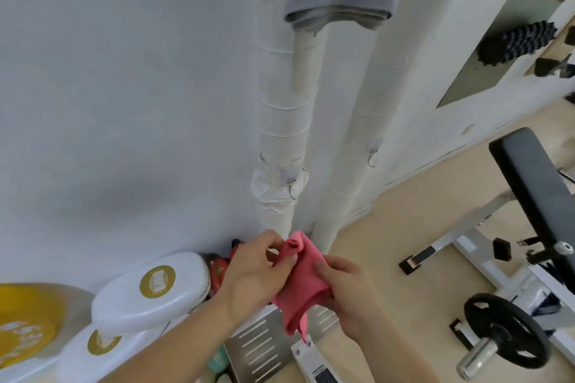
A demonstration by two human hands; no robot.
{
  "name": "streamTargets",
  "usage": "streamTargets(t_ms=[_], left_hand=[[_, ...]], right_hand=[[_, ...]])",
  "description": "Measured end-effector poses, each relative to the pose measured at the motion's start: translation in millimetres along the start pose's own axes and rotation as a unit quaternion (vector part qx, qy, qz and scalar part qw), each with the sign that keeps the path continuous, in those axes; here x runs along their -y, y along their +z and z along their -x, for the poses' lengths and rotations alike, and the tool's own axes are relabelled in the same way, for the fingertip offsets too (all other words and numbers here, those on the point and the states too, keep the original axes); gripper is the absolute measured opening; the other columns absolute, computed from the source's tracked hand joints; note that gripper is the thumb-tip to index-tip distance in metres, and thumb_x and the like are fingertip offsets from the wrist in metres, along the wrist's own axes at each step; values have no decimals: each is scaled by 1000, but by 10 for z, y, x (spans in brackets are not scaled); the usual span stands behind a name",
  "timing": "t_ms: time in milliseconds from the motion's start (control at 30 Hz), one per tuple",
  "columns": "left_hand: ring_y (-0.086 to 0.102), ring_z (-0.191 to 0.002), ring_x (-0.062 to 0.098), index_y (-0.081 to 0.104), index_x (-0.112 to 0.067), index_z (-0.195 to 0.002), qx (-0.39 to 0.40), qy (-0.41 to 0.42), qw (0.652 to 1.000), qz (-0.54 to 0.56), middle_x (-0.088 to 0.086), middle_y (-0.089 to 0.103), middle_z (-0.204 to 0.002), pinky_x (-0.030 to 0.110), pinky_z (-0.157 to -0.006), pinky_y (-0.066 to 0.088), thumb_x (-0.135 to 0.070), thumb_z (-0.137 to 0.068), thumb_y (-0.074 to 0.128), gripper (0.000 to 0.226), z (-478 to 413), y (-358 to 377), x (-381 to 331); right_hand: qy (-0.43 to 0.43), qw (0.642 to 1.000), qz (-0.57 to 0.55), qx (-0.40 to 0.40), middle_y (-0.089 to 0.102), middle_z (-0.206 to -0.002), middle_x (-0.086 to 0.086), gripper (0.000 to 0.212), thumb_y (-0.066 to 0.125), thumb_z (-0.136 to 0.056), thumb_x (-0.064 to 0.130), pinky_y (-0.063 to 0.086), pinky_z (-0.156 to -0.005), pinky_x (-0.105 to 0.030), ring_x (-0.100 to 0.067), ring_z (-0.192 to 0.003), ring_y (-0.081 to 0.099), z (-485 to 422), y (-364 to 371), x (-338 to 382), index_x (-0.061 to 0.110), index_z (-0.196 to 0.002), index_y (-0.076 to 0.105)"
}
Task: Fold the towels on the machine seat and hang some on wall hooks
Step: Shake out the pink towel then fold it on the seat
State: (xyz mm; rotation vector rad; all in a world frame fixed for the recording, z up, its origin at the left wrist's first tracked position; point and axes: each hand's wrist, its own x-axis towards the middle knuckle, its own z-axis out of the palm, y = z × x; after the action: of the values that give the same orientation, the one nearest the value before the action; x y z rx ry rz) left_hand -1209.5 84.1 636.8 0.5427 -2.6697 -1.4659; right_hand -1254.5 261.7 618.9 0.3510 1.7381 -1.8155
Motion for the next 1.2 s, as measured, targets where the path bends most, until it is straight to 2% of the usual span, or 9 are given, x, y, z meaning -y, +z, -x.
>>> streamTargets(t_ms=[233, 333, 400, 467, 533, 600, 833, 967, 1200], left_hand=[[47, -127, -2, 73, -36, -108, 81, 255, 958, -101, -24, 56, -140, 20, -109, 39, -50, -93, 58, 25, -219, 176, 253], [56, -117, -8, 70, -33, -112, 47, 107, 991, 66, -22, 60, -132, 6, -91, 42, -35, -96, 66, 17, -359, 67, 240], [61, -114, 2, 60, -31, -128, 35, -60, 987, 143, -14, 62, -128, 14, -92, 49, -47, -87, 74, 46, -507, 3, 211], [68, -114, 14, 56, -23, -138, 134, -205, 921, 302, -4, 68, -129, 32, -96, 57, -60, -82, 76, 70, -666, -11, 209], [69, -119, 23, 65, -14, -134, 237, -274, 796, 484, 7, 71, -130, 40, -100, 55, -49, -94, 67, 53, -738, 4, 122], [61, -130, 31, 68, -9, -132, 247, -302, 739, 549, 15, 69, -134, 47, -114, 44, -39, -98, 63, 46, -751, 23, 19], [77, -99, 26, 71, -11, -121, 132, -226, 871, 415, 12, 79, -111, 32, -75, 60, -16, -91, 75, 31, -896, 158, -39], [78, -95, 21, 77, -19, -109, 49, -199, 936, 288, 1, 82, -98, 36, -81, 62, -27, -91, 77, 20, -1012, 223, -26], [72, -87, 20, 77, -17, -101, -91, -198, 954, 209, 5, 79, -97, 27, -71, 57, -21, -97, 65, 13, -1508, 291, 138]], right_hand=[[6, 991, -131, -16, 64, -69, -11, 34, 74, -91, 32, 53, -55, -34, -21, -57, 62, -230, 325, 244, -1, -99, 75], [18, 986, -164, 14, 71, -92, -21, 33, 69, -80, 3, 55, -74, -44, -32, -77, 67, -279, 137, 304, -5, -112, 66], [31, 979, -193, 53, 67, -97, -19, 35, 58, -78, -5, 52, -74, -42, -32, -80, 64, -322, 4, 370, 0, -112, 64], [38, 973, -215, 81, 63, -88, -15, 30, 55, -70, -3, 50, -68, -37, -29, -73, 60, -393, -109, 449, 2, -98, 64], [43, 966, -234, 103, 58, -81, -13, 33, 64, -54, 2, 47, -70, -37, -29, -71, 56, -518, -212, 487, 3, -86, 59], [42, 968, -215, 123, 58, -80, -13, 44, 65, -44, -2, 48, -71, -39, -29, -71, 56, -634, -299, 529, 0, -88, 60], [47, 976, 20, 210, 70, -129, -16, 57, 73, -75, 18, 53, -86, -43, -31, -114, 64, -1130, -642, 723, 15, -132, 68], [-14, 973, 160, 166, 77, -119, -5, 36, 76, -90, 42, 55, -100, -48, -26, -115, 71, -1445, -570, 899, 21, -119, 75], [-103, 968, 214, 80, 72, -85, -3, 24, 74, -94, 23, 50, -62, -20, -14, -76, 63, -1946, -157, 1145, 1, -101, 72]])
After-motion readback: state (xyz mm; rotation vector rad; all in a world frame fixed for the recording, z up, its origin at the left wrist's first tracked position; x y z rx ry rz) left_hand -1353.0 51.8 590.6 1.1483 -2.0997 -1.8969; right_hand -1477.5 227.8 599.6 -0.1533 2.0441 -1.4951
